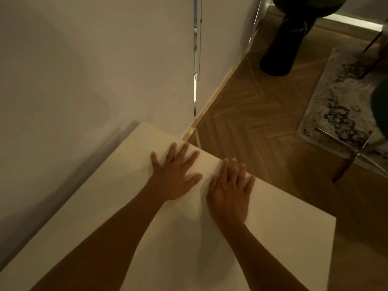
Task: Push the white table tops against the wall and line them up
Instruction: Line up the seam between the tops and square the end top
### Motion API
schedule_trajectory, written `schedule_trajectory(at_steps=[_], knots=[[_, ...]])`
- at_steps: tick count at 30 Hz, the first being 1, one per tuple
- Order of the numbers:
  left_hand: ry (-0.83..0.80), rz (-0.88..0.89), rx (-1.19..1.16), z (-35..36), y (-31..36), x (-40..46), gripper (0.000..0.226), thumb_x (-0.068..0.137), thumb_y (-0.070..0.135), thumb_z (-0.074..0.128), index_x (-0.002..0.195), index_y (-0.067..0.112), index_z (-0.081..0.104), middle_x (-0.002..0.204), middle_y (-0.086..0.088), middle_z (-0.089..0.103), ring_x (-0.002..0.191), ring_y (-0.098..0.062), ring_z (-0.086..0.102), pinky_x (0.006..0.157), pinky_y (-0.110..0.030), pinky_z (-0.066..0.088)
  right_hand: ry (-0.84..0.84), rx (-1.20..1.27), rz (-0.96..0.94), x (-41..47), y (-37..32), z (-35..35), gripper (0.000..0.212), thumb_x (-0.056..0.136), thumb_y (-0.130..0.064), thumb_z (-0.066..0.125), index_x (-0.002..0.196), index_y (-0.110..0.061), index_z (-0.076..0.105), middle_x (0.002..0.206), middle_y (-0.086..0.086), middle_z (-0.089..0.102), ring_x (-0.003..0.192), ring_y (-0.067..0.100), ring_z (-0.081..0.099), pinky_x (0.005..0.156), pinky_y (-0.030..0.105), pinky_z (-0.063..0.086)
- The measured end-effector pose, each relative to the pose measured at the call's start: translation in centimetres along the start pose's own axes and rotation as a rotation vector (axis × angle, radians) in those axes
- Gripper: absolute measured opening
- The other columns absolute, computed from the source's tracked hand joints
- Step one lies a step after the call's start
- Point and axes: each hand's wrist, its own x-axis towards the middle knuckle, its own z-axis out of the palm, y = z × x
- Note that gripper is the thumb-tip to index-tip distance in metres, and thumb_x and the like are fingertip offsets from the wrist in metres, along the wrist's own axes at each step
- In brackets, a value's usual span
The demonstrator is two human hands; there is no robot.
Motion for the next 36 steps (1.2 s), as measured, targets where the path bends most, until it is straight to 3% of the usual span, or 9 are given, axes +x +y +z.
schedule_trajectory(at_steps=[2, 5, 10, 14, 18, 20, 23, 28, 36], knots=[[0.023, -0.050, -0.001, 1.1, 0.3, -3.6, 0.077, 0.091, 0.076, 0.003, 0.160, 0.043, 0.002, 0.171, 0.003, -0.001, 0.157, -0.030, 0.002, 0.111, -0.078, 0.008, -0.031, 0.023, -0.079, -2.9, -0.9, 0.5, 0.063, 0.103, -0.045, 0.007, 0.159, -0.019, -0.004, 0.167, 0.008, -0.012, 0.152, 0.029, -0.020, 0.123, 0.053, -0.006], [0.027, -0.124, -0.012, 2.2, 0.7, -10.3, 0.069, 0.100, 0.066, 0.012, 0.160, 0.034, 0.023, 0.168, -0.004, 0.021, 0.154, -0.032, 0.022, 0.109, -0.075, 0.024, -0.052, 0.037, -0.212, -8.7, -2.5, 1.6, 0.061, 0.106, -0.046, 0.010, 0.158, -0.020, -0.006, 0.165, 0.007, -0.017, 0.150, 0.029, -0.026, 0.123, 0.052, -0.007], [0.066, -0.319, -0.069, 5.1, 0.9, -24.7, 0.064, 0.102, 0.058, 0.026, 0.156, 0.027, 0.037, 0.162, -0.011, 0.037, 0.147, -0.034, 0.037, 0.106, -0.065, 0.037, -0.109, 0.015, -0.300, -18.5, -4.7, 3.3, 0.059, 0.104, -0.038, 0.026, 0.159, -0.021, 0.013, 0.167, 0.011, 0.003, 0.152, 0.038, -0.009, 0.122, 0.055, 0.002], [0.107, -0.516, -0.108, 7.1, 1.9, -37.0, 0.064, 0.101, 0.060, 0.033, 0.151, 0.024, 0.047, 0.157, -0.014, 0.044, 0.142, -0.035, 0.044, 0.101, -0.067, 0.041, -0.217, 0.007, -0.443, -27.2, -7.3, 3.3, 0.058, 0.102, -0.040, 0.033, 0.156, -0.021, 0.026, 0.165, 0.015, 0.016, 0.152, 0.043, 0.004, 0.122, 0.058, 0.011], [0.013, -0.660, -0.073, 9.0, 2.3, -49.1, 0.067, 0.102, 0.064, 0.024, 0.153, 0.024, 0.039, 0.159, -0.017, 0.035, 0.143, -0.038, 0.039, 0.097, -0.070, 0.039, -0.305, 0.005, -0.711, -37.2, -10.3, 4.0, 0.057, 0.101, -0.042, 0.044, 0.153, -0.021, 0.035, 0.164, 0.014, 0.020, 0.153, 0.039, 0.006, 0.122, 0.056, 0.010], [0.018, -0.746, -0.128, 9.8, 2.1, -55.6, 0.072, 0.099, 0.069, 0.019, 0.152, 0.026, 0.043, 0.159, -0.014, 0.037, 0.142, -0.037, 0.040, 0.097, -0.068, 0.039, -0.390, 0.008, -0.776, -42.2, -11.8, 4.2, 0.060, 0.101, -0.046, 0.043, 0.155, -0.025, 0.028, 0.166, 0.012, 0.013, 0.153, 0.038, -0.001, 0.123, 0.057, 0.002], [0.054, -0.932, -0.244, 11.1, 1.8, -64.6, 0.079, 0.089, 0.078, 0.030, 0.150, 0.031, 0.045, 0.159, -0.005, 0.039, 0.141, -0.032, 0.042, 0.100, -0.061, 0.041, -0.491, -0.005, -0.911, -49.0, -13.5, 4.7, 0.068, 0.100, -0.054, 0.040, 0.158, -0.026, 0.017, 0.168, 0.011, 0.001, 0.153, 0.037, -0.009, 0.122, 0.054, -0.005], [0.051, -1.098, -0.311, 12.6, 3.5, -76.0, 0.083, 0.087, 0.081, 0.023, 0.158, 0.038, 0.027, 0.168, -0.001, 0.022, 0.152, -0.031, 0.024, 0.113, -0.065, 0.029, -0.486, -0.024, -1.093, -58.2, -14.7, 4.7, 0.075, 0.097, -0.062, 0.039, 0.158, -0.025, 0.019, 0.167, 0.012, 0.012, 0.153, 0.038, 0.005, 0.120, 0.054, 0.007], [0.198, -1.340, -0.394, 11.7, 11.0, -89.6, 0.079, 0.093, 0.074, 0.020, 0.150, 0.025, 0.044, 0.155, -0.008, 0.042, 0.143, -0.033, 0.039, 0.109, -0.060, 0.039, -0.634, -0.122, -1.357, -70.1, -13.7, 0.8, 0.077, 0.098, -0.067, 0.030, 0.159, -0.025, 0.007, 0.167, 0.010, 0.012, 0.153, 0.033, 0.010, 0.123, 0.049, 0.011]])
